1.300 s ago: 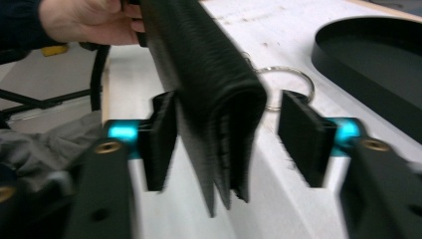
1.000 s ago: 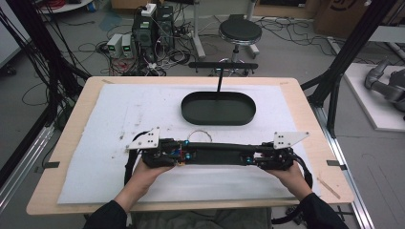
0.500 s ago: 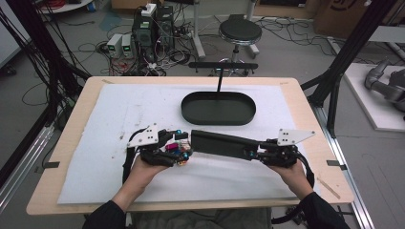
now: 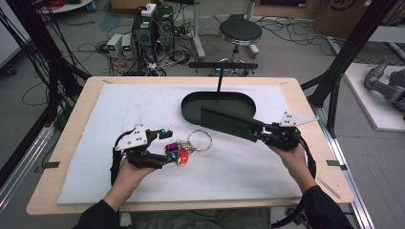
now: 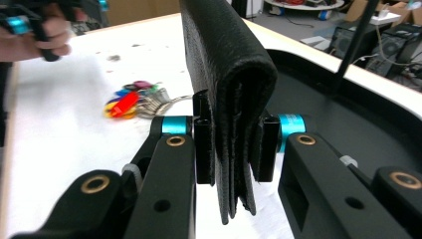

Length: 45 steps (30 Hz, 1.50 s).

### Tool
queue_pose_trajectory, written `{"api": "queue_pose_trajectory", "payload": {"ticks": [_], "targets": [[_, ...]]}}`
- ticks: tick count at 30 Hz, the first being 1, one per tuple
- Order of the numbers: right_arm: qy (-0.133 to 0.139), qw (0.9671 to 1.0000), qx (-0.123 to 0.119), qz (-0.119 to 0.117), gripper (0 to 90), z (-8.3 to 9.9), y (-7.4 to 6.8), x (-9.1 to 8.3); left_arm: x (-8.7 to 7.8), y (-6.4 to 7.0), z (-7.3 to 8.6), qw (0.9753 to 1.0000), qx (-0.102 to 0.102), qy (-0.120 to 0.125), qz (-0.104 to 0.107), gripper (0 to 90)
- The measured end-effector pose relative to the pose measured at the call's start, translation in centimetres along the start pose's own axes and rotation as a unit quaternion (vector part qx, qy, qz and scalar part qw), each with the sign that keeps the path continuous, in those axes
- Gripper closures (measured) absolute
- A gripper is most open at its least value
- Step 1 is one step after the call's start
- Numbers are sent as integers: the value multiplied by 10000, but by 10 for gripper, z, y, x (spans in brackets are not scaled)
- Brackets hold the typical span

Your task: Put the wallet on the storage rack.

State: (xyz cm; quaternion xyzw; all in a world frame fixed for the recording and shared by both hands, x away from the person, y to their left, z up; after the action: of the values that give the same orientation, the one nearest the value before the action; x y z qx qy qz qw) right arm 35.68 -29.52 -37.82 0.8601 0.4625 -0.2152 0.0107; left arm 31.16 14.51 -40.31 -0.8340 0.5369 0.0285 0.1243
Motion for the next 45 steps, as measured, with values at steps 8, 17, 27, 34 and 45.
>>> {"api": "queue_pose_trajectory", "payload": {"ticks": [8, 17, 27, 34, 45], "targets": [[-41, 9996, -101, 256, 771, -31, 21, 19, -24, 3, 9, 9995, 98, -175, -253, 273], [-44, 9991, -55, 412, 770, -43, 37, 40, -36, 8, 14, 9989, 180, -214, -388, 249], [-205, 9979, -26, 616, 771, -45, 51, 76, -49, 8, 18, 9978, 201, -179, -613, 249], [-247, 9969, 4, 748, 770, -41, 63, 92, -52, 10, 17, 9973, 270, -180, -665, 249], [-286, 9965, 54, 781, 770, -29, 82, 105, -53, 13, 18, 9970, 330, -178, -674, 249]]}}
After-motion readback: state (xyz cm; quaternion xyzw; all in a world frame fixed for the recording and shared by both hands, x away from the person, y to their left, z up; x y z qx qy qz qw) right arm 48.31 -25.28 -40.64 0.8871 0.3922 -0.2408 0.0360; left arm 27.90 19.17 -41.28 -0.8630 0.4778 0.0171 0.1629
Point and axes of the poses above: each handheld gripper's, and its own axes: x roughly forward along the jaws, z roughly out of its underside, y roughly to its right, the point moved 1 cm from there along x, roughly forward along the jaws, and after that the axes turned 11 degrees about x, right-handed, at the moved point
